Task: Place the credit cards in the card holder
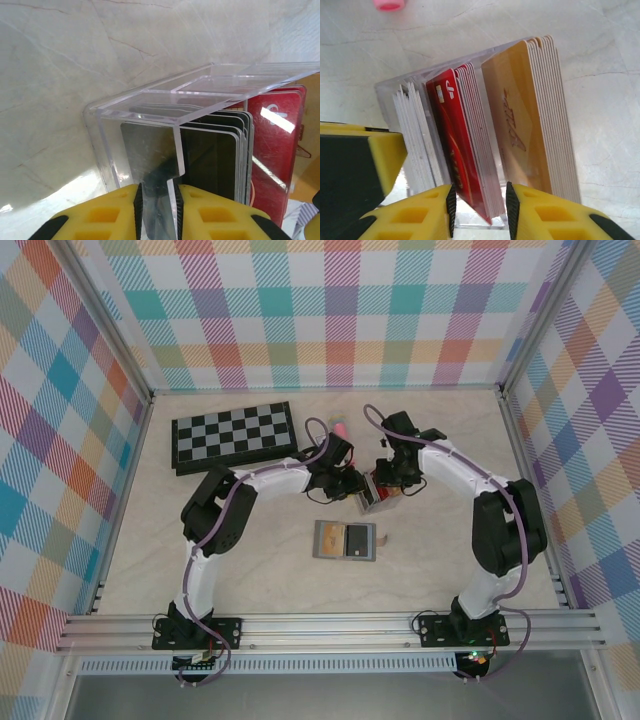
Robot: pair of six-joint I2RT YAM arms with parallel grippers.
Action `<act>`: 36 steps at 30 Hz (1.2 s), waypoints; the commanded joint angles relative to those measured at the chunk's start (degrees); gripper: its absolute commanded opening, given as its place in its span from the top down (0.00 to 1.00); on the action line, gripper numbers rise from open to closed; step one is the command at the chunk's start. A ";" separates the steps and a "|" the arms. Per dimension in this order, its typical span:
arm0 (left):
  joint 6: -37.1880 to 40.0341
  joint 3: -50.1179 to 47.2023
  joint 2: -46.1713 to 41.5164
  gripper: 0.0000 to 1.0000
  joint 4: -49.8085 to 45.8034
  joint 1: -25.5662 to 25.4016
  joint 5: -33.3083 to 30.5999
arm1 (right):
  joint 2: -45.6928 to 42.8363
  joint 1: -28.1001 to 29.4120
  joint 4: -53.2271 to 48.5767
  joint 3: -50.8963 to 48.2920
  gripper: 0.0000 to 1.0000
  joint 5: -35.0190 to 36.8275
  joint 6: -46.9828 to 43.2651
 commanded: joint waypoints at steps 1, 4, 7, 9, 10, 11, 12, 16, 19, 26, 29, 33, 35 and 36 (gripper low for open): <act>3.88 -2.45 -1.32 0.77 -7.57 0.38 -3.13 | 0.87 1.74 -1.48 2.57 0.65 1.85 -3.17; 4.71 -2.13 -1.43 0.77 -7.72 0.46 -2.70 | 2.14 3.04 -1.73 3.66 0.65 5.05 -3.83; 4.46 -2.02 -1.42 0.77 -7.17 0.49 -2.17 | 3.38 3.76 -1.79 4.64 0.65 6.04 -4.28; 4.16 -2.14 -1.47 0.77 -6.68 0.48 -1.99 | 4.11 3.98 -1.50 4.82 0.65 6.60 -4.13; 3.97 -2.19 -1.48 0.77 -6.55 0.49 -1.93 | 4.37 3.98 -1.30 4.74 0.65 6.41 -4.08; 3.76 -2.41 -1.51 0.77 -6.20 0.48 -1.86 | 4.67 3.98 -1.25 4.79 0.65 6.23 -3.95; 3.55 -2.61 -1.53 0.77 -5.76 0.52 -1.73 | 4.96 4.06 -1.17 4.83 0.65 6.35 -3.86; 2.51 -3.59 -1.69 0.77 -4.22 0.48 -1.29 | 5.96 4.47 -0.86 4.47 0.65 8.68 -3.64; 2.15 -3.88 -1.81 0.77 -3.71 0.50 -1.11 | 6.58 4.94 -0.56 4.30 0.65 10.11 -4.21; 2.13 -4.40 -2.25 0.78 -3.75 0.48 -1.55 | 6.70 6.09 -0.87 4.98 0.66 15.37 -4.79; 2.12 -4.88 -2.34 0.78 -3.75 0.50 -1.72 | 5.80 6.40 -1.02 5.12 0.70 16.53 -4.81; 2.12 -4.98 -2.39 0.78 -3.84 0.48 -1.81 | 5.02 6.42 -1.59 5.27 0.73 17.16 -4.62; 2.04 -5.16 -2.49 0.78 -3.75 0.50 -1.89 | 4.94 6.46 -1.67 5.11 0.73 17.14 -4.61; 2.04 -5.25 -2.49 0.78 -3.71 0.48 -1.90 | 4.93 6.45 -1.88 5.09 0.75 17.15 -4.53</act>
